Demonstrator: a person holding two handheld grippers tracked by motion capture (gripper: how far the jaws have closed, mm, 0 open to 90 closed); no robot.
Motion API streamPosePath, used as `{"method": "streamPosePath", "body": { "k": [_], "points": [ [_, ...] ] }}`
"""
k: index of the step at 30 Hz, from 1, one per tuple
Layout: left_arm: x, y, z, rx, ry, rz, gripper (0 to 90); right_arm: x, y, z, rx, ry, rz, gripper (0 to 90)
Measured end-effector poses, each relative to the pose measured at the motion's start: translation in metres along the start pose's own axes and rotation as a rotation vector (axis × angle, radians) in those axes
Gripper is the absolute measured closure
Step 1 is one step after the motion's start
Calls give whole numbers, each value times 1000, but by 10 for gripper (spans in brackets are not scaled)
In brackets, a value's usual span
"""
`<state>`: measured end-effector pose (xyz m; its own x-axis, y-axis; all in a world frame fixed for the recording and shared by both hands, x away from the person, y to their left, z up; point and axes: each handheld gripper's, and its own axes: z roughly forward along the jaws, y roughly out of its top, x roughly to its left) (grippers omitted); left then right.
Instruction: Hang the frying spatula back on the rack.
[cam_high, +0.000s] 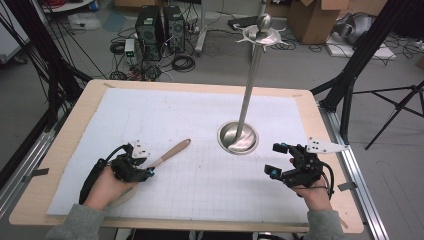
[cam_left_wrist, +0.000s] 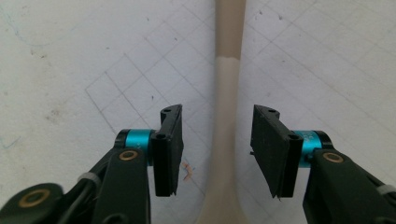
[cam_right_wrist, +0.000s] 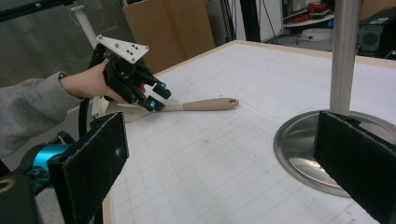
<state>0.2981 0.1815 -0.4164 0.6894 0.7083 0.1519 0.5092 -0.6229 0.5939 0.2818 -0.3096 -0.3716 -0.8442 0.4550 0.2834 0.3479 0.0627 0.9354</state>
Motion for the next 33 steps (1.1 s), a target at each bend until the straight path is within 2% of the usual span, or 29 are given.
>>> {"method": "streamPosePath", "body": {
  "k": [4,10,24,33],
  "points": [
    [-2,0,2,19,-16,19,570,0,0,0,3,3,5,26],
    [-3,1,4,36,-17,34,596,0,0,1,6,2,1,26],
    [0,1,6,62,-47,8,660,1,-1,1,12,3,5,26],
    [2,2,7,67,-52,16,727,1,-1,1,12,3,6,25]
  ]
}}
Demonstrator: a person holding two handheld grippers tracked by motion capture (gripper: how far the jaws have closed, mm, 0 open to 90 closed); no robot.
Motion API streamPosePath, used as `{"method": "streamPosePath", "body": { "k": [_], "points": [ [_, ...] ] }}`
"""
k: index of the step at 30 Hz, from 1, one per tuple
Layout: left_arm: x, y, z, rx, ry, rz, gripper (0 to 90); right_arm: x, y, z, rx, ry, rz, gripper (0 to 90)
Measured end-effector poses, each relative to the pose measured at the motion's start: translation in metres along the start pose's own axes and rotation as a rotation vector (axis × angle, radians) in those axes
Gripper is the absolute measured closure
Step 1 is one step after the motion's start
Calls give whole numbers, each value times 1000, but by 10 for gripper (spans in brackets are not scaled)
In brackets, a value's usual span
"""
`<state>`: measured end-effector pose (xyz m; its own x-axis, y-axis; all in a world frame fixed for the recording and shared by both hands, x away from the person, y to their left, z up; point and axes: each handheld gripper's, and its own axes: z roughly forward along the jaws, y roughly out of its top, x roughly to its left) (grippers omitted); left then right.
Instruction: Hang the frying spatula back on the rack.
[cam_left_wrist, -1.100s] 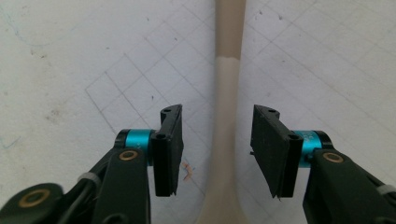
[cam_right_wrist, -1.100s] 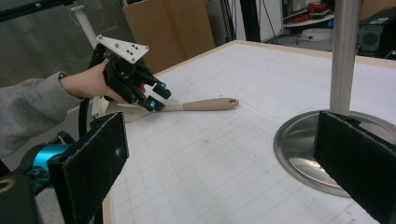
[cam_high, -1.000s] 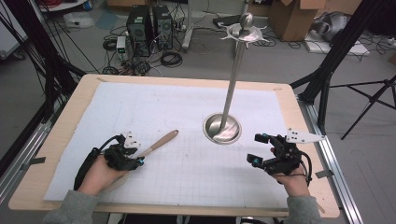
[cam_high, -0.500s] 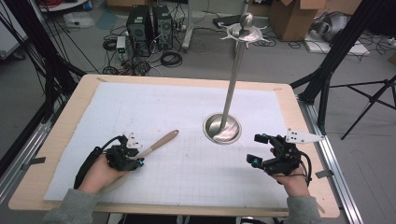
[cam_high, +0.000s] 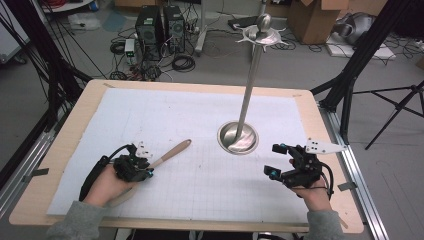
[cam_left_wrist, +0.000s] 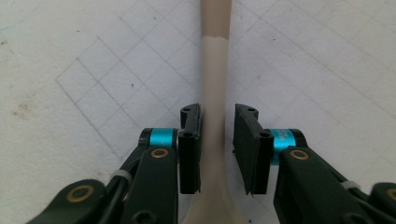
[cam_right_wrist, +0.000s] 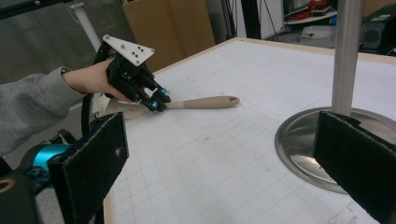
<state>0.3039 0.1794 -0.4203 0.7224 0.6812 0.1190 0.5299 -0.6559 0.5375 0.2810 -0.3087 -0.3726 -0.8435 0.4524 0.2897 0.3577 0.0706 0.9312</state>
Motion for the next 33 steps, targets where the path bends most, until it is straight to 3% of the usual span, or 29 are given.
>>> {"method": "streamPosePath", "body": {
  "k": [17,20,33],
  "points": [
    [3,-3,-1,-23,-12,13,775,0,0,-1,-4,-4,1,25],
    [4,-3,-2,-23,-5,2,775,0,0,-1,-7,-2,2,25],
    [7,-2,-15,-97,-57,-36,775,0,0,-1,-3,-4,-1,26]
  ]
}}
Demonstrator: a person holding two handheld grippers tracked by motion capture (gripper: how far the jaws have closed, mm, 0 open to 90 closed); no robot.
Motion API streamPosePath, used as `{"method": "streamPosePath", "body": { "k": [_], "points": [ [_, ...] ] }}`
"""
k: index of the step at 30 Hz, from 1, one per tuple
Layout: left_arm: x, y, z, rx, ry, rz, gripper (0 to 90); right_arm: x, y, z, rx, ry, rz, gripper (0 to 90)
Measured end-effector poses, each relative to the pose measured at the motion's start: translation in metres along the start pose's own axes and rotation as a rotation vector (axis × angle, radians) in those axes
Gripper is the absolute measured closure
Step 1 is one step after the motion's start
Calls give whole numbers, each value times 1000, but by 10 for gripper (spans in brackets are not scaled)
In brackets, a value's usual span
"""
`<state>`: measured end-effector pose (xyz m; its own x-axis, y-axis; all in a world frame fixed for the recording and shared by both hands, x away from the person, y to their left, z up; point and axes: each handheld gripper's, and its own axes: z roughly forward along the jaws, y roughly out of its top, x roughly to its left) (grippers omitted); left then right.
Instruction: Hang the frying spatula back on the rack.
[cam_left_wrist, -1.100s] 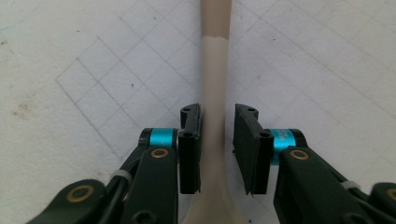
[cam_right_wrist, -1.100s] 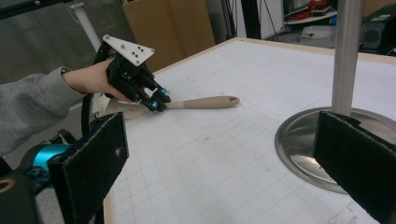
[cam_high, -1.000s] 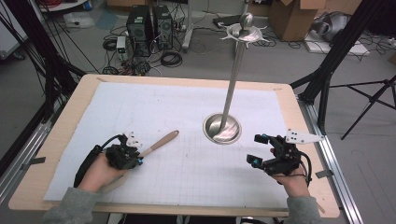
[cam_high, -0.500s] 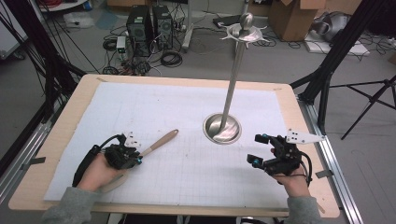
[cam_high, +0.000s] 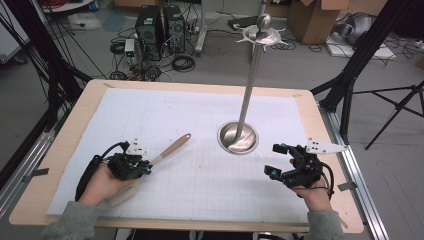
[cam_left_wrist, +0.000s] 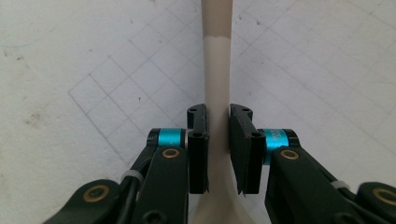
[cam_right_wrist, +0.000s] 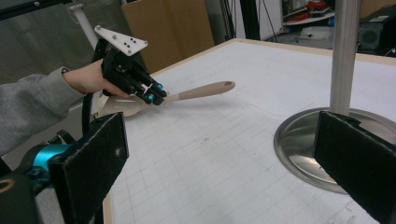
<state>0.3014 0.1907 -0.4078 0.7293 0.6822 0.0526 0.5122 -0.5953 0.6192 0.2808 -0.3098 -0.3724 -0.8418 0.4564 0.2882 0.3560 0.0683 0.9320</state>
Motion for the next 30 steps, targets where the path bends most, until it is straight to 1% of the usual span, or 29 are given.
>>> {"method": "streamPosePath", "body": {
  "k": [5,7,10,11,15,20,23,25,30],
  "points": [
    [1,2,-4,-40,-34,-19,775,0,0,0,-1,0,-1,25],
    [2,3,-5,-56,-44,-19,775,0,0,0,-2,0,-1,25],
    [2,5,-7,-81,-55,-32,775,0,0,0,-3,-1,-1,26],
    [2,6,-8,-87,-59,-28,774,0,0,0,-5,-1,2,26],
    [4,9,-12,-115,-84,-41,774,-1,0,-1,-8,-3,0,25],
    [7,14,-19,-170,-116,-49,774,-1,0,-1,-9,-7,4,25],
    [7,16,-22,-187,-138,-68,774,-1,0,-1,-8,-7,1,25],
    [7,18,-23,-203,-145,-69,774,-1,0,-1,-6,-5,-2,26],
    [6,24,-24,-219,-153,-71,775,-2,0,0,-9,-4,1,25]
  ]
}}
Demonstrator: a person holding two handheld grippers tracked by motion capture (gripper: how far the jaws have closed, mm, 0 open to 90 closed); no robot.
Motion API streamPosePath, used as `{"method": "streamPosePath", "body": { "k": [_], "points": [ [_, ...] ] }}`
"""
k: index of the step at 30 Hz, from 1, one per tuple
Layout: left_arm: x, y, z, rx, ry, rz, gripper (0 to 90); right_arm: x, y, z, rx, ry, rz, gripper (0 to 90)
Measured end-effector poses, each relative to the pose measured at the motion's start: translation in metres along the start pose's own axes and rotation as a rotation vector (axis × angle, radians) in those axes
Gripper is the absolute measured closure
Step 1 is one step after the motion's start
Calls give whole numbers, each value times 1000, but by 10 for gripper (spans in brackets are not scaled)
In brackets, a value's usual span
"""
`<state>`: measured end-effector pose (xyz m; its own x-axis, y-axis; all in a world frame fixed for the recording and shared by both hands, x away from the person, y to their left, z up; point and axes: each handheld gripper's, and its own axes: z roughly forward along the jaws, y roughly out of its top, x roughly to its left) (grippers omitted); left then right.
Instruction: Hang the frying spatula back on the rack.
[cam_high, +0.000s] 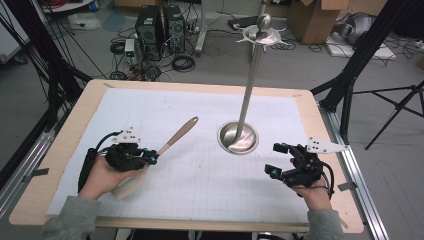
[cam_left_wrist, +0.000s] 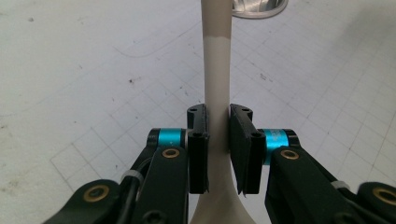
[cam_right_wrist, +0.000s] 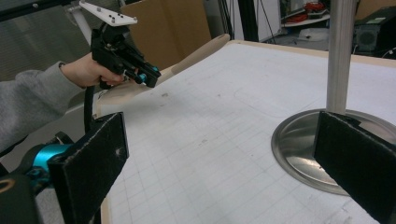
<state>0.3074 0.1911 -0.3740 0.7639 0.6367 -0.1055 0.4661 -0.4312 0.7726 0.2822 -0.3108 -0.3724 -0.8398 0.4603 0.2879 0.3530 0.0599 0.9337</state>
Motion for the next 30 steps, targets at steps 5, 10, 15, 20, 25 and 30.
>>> {"method": "streamPosePath", "body": {
  "k": [5,10,15,20,25,30],
  "points": [
    [1,6,-3,-34,-22,-14,775,0,0,-1,-4,-2,4,26],
    [1,15,-4,-63,-48,-5,775,0,0,-2,-11,-4,1,26],
    [0,23,-5,-108,-75,11,775,0,1,-2,-11,-3,3,26],
    [-2,32,-8,-153,-90,12,775,0,1,-2,-11,-1,2,26],
    [-2,42,-11,-201,-110,7,775,0,1,-2,-12,0,0,26],
    [0,51,-13,-224,-131,24,775,0,1,-2,-14,2,1,26]
  ]
}}
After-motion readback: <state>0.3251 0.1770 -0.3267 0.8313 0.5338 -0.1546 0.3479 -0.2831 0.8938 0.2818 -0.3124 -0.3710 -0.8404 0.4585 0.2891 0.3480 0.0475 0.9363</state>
